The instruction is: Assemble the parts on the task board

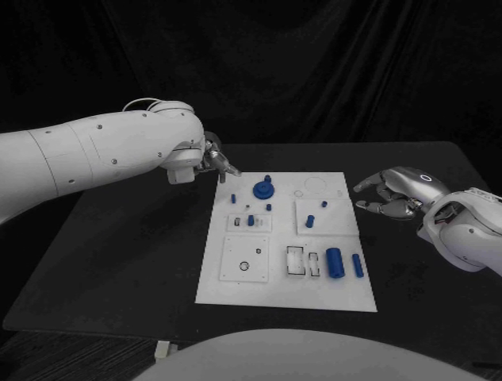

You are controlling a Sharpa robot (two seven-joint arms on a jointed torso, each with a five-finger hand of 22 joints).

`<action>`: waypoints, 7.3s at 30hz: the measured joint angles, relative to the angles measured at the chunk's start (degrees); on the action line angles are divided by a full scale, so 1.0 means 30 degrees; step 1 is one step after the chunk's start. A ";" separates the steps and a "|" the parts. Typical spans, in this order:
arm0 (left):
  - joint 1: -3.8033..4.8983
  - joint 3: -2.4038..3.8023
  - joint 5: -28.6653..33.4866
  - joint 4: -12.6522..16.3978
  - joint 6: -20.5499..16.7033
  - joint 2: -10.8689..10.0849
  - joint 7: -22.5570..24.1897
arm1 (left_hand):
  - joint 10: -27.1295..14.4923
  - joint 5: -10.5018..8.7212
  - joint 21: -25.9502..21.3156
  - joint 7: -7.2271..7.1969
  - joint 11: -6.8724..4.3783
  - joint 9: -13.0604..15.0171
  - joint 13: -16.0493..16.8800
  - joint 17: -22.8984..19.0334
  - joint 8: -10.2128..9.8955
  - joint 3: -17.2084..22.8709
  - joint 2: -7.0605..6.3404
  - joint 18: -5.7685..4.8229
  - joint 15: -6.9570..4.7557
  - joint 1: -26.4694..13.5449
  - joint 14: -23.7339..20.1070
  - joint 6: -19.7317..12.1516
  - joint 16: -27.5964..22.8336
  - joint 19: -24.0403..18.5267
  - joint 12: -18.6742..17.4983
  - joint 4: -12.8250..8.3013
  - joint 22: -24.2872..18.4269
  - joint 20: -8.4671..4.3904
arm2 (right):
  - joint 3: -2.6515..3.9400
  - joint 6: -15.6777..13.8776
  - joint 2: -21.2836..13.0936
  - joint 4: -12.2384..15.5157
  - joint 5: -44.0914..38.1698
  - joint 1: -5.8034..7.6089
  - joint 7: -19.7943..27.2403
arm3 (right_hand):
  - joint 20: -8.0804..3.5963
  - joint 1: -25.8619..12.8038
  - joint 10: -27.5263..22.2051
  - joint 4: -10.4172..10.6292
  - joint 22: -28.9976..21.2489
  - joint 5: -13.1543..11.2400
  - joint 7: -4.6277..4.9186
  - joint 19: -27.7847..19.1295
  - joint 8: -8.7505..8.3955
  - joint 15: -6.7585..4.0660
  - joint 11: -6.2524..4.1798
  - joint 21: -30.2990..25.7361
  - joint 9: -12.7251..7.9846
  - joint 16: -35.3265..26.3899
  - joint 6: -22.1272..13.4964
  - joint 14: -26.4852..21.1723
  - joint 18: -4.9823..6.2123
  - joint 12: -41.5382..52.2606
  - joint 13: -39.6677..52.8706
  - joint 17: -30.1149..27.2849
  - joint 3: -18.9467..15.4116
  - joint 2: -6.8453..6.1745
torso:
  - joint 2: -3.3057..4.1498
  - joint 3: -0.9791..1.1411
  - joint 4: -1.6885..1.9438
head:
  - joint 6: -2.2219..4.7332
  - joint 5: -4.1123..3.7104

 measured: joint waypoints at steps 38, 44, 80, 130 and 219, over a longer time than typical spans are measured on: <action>-0.2049 -0.0007 -0.1284 -0.3512 0.0138 0.1976 0.1951 | 0.0006 0.0001 -0.0021 0.0174 0.0008 0.0673 0.0000 0.0000 0.0162 -0.0287 0.0055 0.0000 0.0004 0.0188 0.0000 -0.0625 0.0000 -0.0002 0.0000 0.0077 0.0000 0.0000 | 0.0001 0.0001 -0.0039 0.0108 0.0062 -0.0035 0.0225 | 0.0000 0.0000 -0.0001 0.0055 -0.0007 0.0043 0.0000 0.0000 0.0000 0.0000 0.0000 0.0000 -0.0014 0.0000 0.0000 -0.0001 0.0000 0.0000 -0.0007 0.0000 0.0055 0.0000 | 0.0181 -0.0128 0.0068 | 0.0000 0.0101; -0.2107 -0.0007 -0.1293 -0.3513 0.0157 0.2028 0.1970 | 0.0007 0.0001 -0.0079 0.0176 0.0009 0.0750 0.0000 0.0000 0.0162 -0.0287 0.0121 0.0000 0.0004 0.0254 0.0000 -0.0762 0.0000 -0.0003 0.0000 0.0077 0.0000 0.0001 | 0.0001 0.0002 -0.0018 0.0074 0.0065 -0.0036 0.0225 | 0.0000 0.0000 0.0000 0.0056 -0.0008 0.0043 0.0000 0.0000 0.0000 0.0000 0.0000 0.0000 -0.0013 0.0000 0.0000 0.0000 0.0000 0.0000 -0.0009 0.0000 0.0055 0.0000 | 0.0179 -0.0128 0.0068 | 0.0000 0.0082; -0.2469 -0.0006 -0.1320 -0.3696 0.0551 0.2299 0.2193 | 0.0009 0.2253 -0.0229 0.0170 0.0012 0.0931 0.0001 0.0000 -0.0023 0.0036 0.0644 0.0002 0.0005 0.1717 0.0001 -0.1033 0.0000 -0.0073 0.0000 -0.0931 0.0000 0.0069 | 0.0001 0.0010 0.0040 -0.0040 0.0072 -0.0042 0.0217 | 0.0000 0.0000 0.0000 0.0000 0.0004 0.0063 -0.0067 0.0000 0.0000 0.0000 0.0000 0.0000 -0.0026 0.0000 0.0066 0.0000 0.0000 0.0000 -0.0011 0.0000 0.0109 0.0000 | 0.0190 -0.0128 0.0073 | 0.0000 -0.0141; -0.1959 -0.0003 0.1095 0.0791 0.0599 -0.0177 0.1314 | 0.0010 0.8190 -0.0303 0.0184 0.0014 0.1582 0.0001 0.0000 -0.0321 0.6232 -0.1240 0.0002 -0.0061 0.1962 0.0070 -0.0688 0.0000 -0.0213 0.0000 -0.2740 0.0009 -0.0072 | -0.0001 0.0065 -0.0240 0.0055 0.0076 -0.0047 0.0119 | 0.0000 0.0000 0.0000 -0.0129 -0.0007 0.0201 0.0004 0.0000 -0.0073 0.0000 0.0000 -0.0076 -0.0057 0.0000 0.0137 0.0000 0.0000 0.0000 -0.0003 0.0000 0.0238 0.0000 | 0.0185 -0.0130 0.0079 | 0.0000 0.0026; -0.2784 0.0028 -0.0277 0.2271 -0.0063 -0.0569 0.0960 | 0.0011 0.8330 -0.0302 0.0368 0.0015 0.1475 0.0001 -0.0001 -0.0545 0.7360 -0.1313 0.0003 -0.0059 0.1414 0.0068 -0.0826 0.0000 -0.0212 0.0000 -0.3507 0.0002 -0.0070 | -0.0001 0.0069 -0.0288 0.0082 0.0086 -0.0151 0.0110 | 0.0001 0.0000 0.0000 -0.0155 -0.0006 0.0243 0.0004 0.0000 -0.0071 0.0000 0.0000 -0.0073 -0.0093 0.0000 0.0137 0.0000 -0.0001 0.0000 -0.0001 0.0000 0.0319 0.0000 | 0.0187 -0.0134 0.0066 | 0.0000 0.0227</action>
